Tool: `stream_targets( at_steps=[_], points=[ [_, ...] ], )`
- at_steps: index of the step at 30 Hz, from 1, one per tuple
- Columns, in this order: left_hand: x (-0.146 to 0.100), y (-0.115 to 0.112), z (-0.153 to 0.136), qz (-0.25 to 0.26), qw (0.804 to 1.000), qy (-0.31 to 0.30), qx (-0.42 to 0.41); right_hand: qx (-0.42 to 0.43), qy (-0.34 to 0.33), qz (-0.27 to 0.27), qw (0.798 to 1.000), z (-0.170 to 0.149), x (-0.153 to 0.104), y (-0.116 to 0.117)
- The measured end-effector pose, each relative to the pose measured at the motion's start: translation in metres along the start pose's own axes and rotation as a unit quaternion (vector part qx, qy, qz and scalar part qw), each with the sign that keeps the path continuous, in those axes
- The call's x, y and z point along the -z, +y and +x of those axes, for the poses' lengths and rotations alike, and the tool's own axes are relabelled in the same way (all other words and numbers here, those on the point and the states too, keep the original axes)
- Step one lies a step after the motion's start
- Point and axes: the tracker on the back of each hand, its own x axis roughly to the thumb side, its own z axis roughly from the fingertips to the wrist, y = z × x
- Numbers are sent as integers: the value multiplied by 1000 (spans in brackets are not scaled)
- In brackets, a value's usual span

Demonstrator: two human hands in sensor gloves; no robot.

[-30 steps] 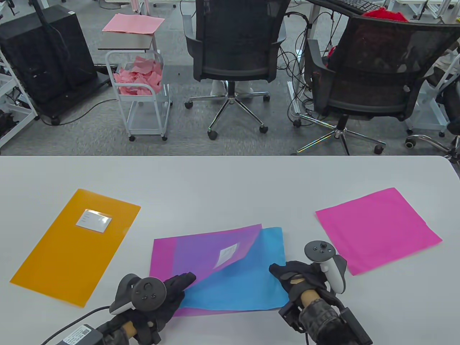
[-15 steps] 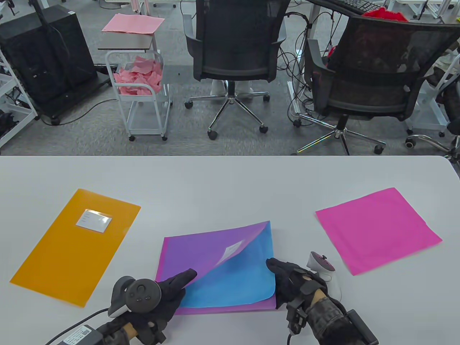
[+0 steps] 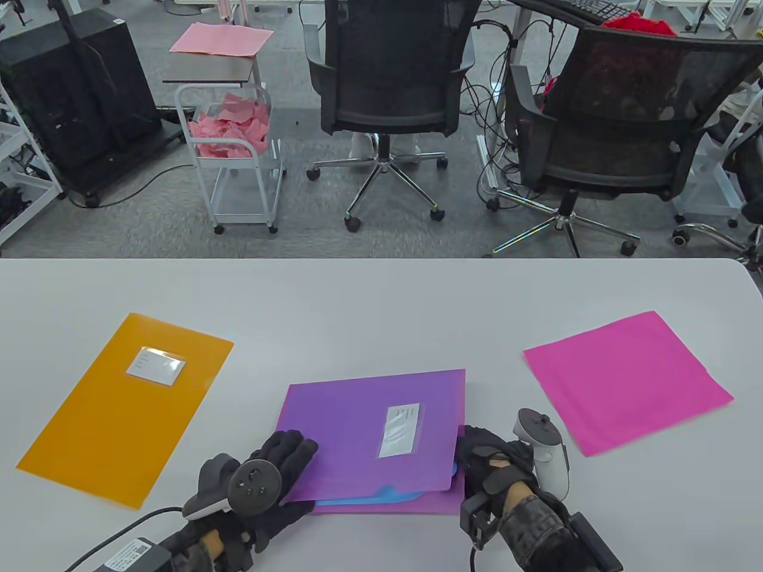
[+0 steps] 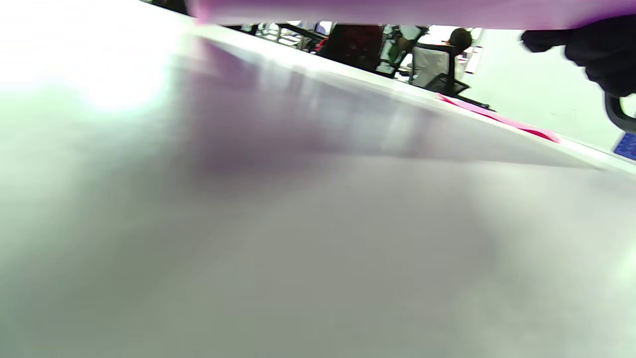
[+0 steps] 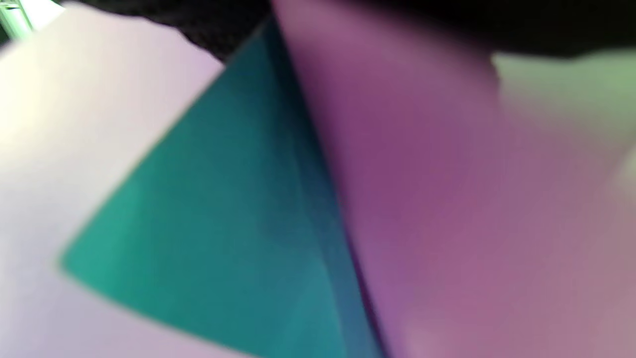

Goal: Insert cardstock into L-shaped folders

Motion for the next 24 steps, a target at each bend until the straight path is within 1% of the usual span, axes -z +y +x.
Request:
stream_targets(
  at_steps=[2,3,4,5,6,7,8,9,10,11,12,13,14,15,16,18,19,21,22,23,24],
  points=[
    [0,1,-10,-39,998,16,-51,5,-35,21,999,4,2,-6],
    [-1,2,-14,-60,995,8,-84,5,-47,28,998,7,2,-9],
    [-2,4,-16,-61,993,13,-98,2,-51,30,998,8,2,-11],
    [-4,7,-20,-52,990,23,-130,-6,-64,39,997,10,2,-14],
    [-5,10,-23,-36,984,25,-171,-9,-80,50,995,11,2,-17],
    [-5,12,-26,-27,976,33,-212,-8,-83,55,995,11,2,-19],
    [-7,14,-30,-7,964,57,-258,2,-88,62,994,11,2,-21],
    [-9,17,-35,31,950,95,-297,17,-100,76,992,11,3,-21],
    [-10,17,-39,47,937,118,-325,23,-105,82,991,10,3,-21],
    [-11,17,-43,45,920,129,-368,23,-108,85,990,10,4,-21],
    [-10,16,-46,24,897,138,-420,13,-105,83,991,10,4,-20],
    [-9,13,-48,-13,867,135,-480,-3,-98,88,991,9,6,-18],
    [-10,12,-49,-23,853,139,-502,-10,-93,90,992,8,6,-19],
    [-11,11,-51,-5,841,149,-519,-10,-87,92,992,6,7,-18],
    [-11,12,-52,7,841,153,-519,-8,-84,95,992,4,7,-17],
    [-12,16,-57,19,849,158,-505,8,-92,103,990,1,7,-17],
    [-12,17,-58,27,848,157,-505,19,-96,100,990,0,7,-17],
    [-13,18,-61,39,840,154,-519,44,-114,91,988,-1,7,-19],
    [-14,19,-62,40,830,154,-534,71,-130,90,985,-1,7,-20],
    [-14,19,-63,33,827,153,-540,85,-128,88,984,-1,6,-20],
    [-14,19,-65,29,826,151,-542,81,-123,88,985,-2,6,-20]
  ],
)
